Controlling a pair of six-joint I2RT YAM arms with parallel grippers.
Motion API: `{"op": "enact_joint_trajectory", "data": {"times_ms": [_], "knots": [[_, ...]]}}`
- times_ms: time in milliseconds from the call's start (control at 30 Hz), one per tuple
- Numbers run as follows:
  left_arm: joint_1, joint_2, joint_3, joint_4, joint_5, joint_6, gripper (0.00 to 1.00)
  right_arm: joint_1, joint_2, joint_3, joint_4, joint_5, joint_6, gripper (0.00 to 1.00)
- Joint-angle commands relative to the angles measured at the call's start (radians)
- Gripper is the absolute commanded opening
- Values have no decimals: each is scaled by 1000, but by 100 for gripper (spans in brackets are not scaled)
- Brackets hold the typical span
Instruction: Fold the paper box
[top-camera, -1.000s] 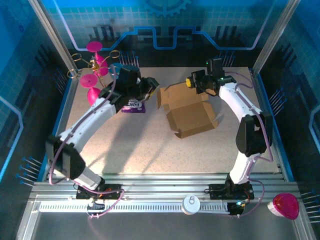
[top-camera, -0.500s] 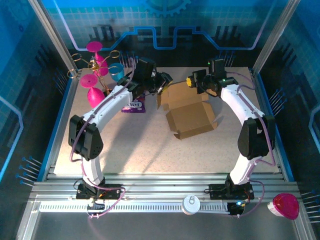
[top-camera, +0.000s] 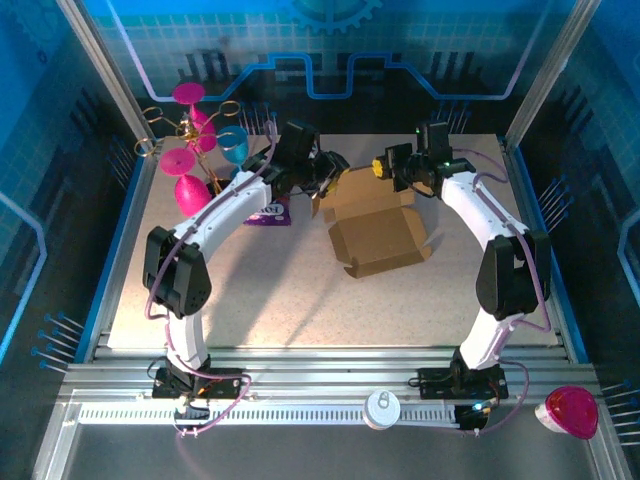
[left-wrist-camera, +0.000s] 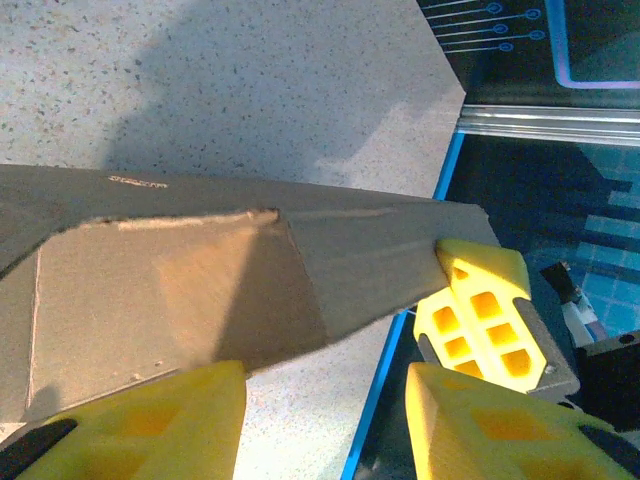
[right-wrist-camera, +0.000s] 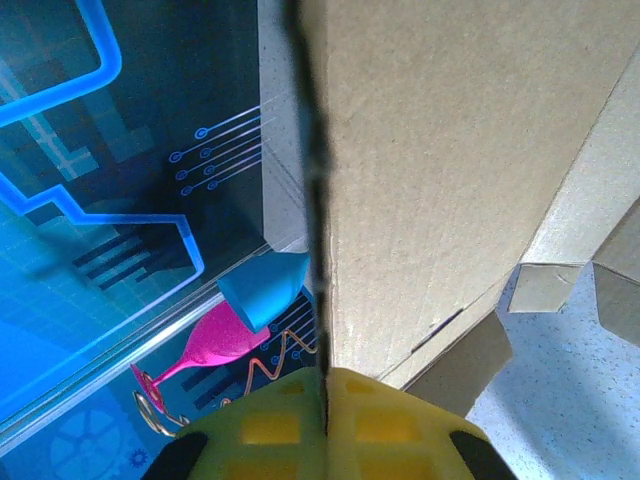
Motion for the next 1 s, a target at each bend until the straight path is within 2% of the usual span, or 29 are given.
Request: {"op": "enact_joint_trajectory", "data": {"times_ms": [0,267,467,700,967], "knots": [[0,-13,54,-20,-27,1,48,-11,-58,-18,17,-21,7,0],[18,-82,67,-96,-35,2,53,-25,-68,-37,27,-26,6,0],[33,-21,77,-73,-15,-20,51,-21,-64,-31,29,-28,10,0],[4,59,141,-53,12,-36,50,-17,-69,-49,46,-32,24,0],[-15,66,130,-59,-8,-45,47,-13,-70,-65,70,-35,42,0]]}}
